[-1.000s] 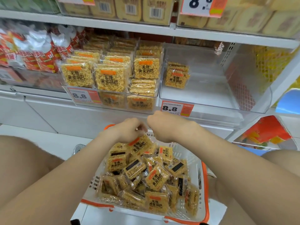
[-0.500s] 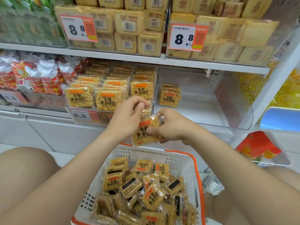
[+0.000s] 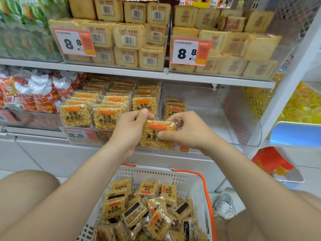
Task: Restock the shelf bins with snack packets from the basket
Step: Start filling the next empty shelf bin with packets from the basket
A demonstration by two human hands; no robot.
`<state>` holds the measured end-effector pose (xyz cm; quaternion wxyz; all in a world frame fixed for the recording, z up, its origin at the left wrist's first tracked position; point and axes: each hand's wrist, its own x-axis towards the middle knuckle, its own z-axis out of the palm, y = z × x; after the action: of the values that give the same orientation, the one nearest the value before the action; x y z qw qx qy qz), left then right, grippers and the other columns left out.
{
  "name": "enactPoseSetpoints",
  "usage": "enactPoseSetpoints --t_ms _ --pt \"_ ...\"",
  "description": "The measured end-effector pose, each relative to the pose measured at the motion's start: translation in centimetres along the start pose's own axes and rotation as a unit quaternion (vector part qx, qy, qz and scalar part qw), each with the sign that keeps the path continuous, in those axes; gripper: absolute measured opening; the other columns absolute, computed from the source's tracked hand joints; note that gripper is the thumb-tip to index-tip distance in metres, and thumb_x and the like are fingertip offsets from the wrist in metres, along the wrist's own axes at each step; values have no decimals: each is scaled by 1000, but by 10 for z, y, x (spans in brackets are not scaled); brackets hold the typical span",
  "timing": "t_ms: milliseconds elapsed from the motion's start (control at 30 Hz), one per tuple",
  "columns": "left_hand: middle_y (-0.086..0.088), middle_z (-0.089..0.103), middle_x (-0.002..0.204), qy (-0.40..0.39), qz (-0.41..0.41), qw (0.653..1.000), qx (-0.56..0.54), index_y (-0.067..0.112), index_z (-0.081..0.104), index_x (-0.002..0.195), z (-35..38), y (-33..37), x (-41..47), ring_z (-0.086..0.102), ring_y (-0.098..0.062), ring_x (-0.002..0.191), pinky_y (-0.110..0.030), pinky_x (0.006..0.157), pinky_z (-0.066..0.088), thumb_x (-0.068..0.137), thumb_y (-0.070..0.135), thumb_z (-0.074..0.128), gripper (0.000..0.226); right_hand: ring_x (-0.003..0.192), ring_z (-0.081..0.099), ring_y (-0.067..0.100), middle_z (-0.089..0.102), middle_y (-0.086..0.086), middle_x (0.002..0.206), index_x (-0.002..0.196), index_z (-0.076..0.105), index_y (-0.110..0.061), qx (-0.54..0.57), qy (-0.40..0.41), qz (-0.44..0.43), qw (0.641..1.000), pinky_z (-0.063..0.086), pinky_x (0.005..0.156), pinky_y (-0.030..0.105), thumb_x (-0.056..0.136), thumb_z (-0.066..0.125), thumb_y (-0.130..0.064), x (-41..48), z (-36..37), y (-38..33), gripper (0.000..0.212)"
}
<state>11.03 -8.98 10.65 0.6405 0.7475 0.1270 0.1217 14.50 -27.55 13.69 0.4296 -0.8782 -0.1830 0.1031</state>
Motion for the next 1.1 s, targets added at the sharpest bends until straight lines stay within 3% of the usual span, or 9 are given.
enactPoseSetpoints --t_ms 167,300,400,533,633,733,867,1000,1100 --pt "8 75 84 -26 133 980 146 29 75 105 3 20 4 72 -14 80 -45 83 61 111 45 44 35 81 77 21 79 1 91 106 78 -22 19 -47 -15 999 65 70 40 85 87 -26 8 -32 -3 23" --pt "8 70 119 -25 190 944 268 24 57 135 10 35 17 65 -13 114 -34 98 51 113 34 39 30 95 75 33 78 5 97 104 75 -25 30 15 38 999 65 79 50 90 83 -22 31 -51 14 17" --pt "2 61 141 -79 215 910 345 17 50 148 13 36 28 53 -15 134 -26 107 40 110 18 45 38 90 73 31 71 7 115 115 68 -27 -17 48 94 994 64 78 47 91 81 -29 57 -58 35 27" --pt "1 57 138 -105 235 881 396 19 59 139 25 27 38 49 -16 134 -23 106 32 106 15 51 34 84 68 29 67 12 116 136 60 -25 -109 45 159 980 63 81 44 94 77 -33 86 -48 49 46" --pt "-3 49 137 -109 235 866 427 16 60 136 32 11 45 50 -23 128 -34 111 40 103 14 52 33 91 67 33 64 16 124 147 53 -18 -167 14 194 967 60 76 41 96 75 -33 109 -36 51 57" --pt "-5 42 131 -96 264 826 488 13 60 132 35 -1 52 50 -28 118 -47 102 49 100 11 54 33 98 72 36 68 17 119 138 53 -5 -236 -8 201 951 61 81 44 96 73 -37 135 -23 56 56" --pt "-4 40 123 -86 291 808 505 14 65 121 33 -3 58 50 -27 110 -48 94 52 100 14 54 24 120 61 31 64 13 119 120 56 -8 -260 32 189 946 55 96 40 92 76 -41 163 -7 70 48" --pt "-4 40 124 -87 309 799 509 16 67 122 30 -6 61 49 -28 110 -49 93 51 101 17 54 25 145 35 39 45 20 143 152 29 -4 -274 104 178 939 45 101 38 86 79 -41 176 6 80 91" --pt "-6 40 128 -88 314 793 515 15 67 122 29 -8 60 50 -30 109 -50 91 51 103 18 53 24 137 48 35 42 22 147 158 3 -5 -162 146 223 950 49 92 35 80 87 -34 176 9 80 118"
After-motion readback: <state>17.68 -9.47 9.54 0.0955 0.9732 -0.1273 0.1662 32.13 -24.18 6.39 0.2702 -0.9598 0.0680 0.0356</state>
